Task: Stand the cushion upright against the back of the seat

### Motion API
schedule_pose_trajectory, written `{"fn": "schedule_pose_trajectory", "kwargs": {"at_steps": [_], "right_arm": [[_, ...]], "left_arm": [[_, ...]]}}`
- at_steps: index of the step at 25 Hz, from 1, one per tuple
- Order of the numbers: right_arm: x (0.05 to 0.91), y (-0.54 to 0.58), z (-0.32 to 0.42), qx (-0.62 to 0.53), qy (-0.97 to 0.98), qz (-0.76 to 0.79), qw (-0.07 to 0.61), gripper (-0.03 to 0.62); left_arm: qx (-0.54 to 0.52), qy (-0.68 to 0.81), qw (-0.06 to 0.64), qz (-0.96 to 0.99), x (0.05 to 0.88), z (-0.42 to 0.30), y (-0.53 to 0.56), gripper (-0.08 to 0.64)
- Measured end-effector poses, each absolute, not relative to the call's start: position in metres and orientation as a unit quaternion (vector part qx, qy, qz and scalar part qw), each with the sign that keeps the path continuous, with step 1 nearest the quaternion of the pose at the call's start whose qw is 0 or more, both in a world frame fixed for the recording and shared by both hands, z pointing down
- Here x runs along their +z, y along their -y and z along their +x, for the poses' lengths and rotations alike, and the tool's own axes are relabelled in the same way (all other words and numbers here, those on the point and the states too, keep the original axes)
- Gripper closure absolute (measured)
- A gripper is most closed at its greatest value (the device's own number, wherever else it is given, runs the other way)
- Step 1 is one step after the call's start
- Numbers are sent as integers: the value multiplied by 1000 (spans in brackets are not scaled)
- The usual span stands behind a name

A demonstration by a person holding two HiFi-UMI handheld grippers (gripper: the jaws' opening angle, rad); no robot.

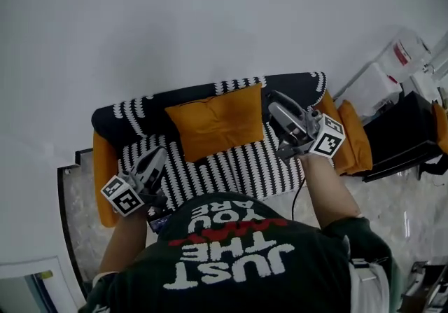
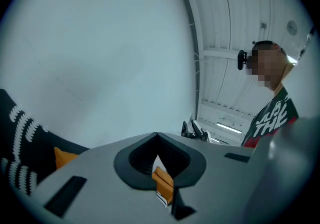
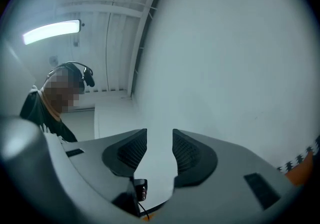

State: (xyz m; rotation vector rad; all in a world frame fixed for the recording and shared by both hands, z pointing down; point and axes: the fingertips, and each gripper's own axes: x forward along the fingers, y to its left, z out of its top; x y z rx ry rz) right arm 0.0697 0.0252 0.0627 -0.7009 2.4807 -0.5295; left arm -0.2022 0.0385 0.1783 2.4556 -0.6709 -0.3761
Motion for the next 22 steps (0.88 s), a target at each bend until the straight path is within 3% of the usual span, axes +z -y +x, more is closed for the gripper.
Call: {"fn": "schedule_pose_trajectory", "kwargs": {"at_steps": [8, 14, 22], "right_arm": [[47, -86, 140, -166, -939, -212, 215, 405], [83, -128, 196, -118, -958, -236, 111, 444], [120, -148, 190, -107, -949, -292, 55, 495]], "left_arm": [[-154, 293, 242, 912, 148, -117, -85, 568], [-128, 343, 220, 904, 148, -56, -124, 568], [-98, 375, 189, 902, 145, -76, -137, 568]]}}
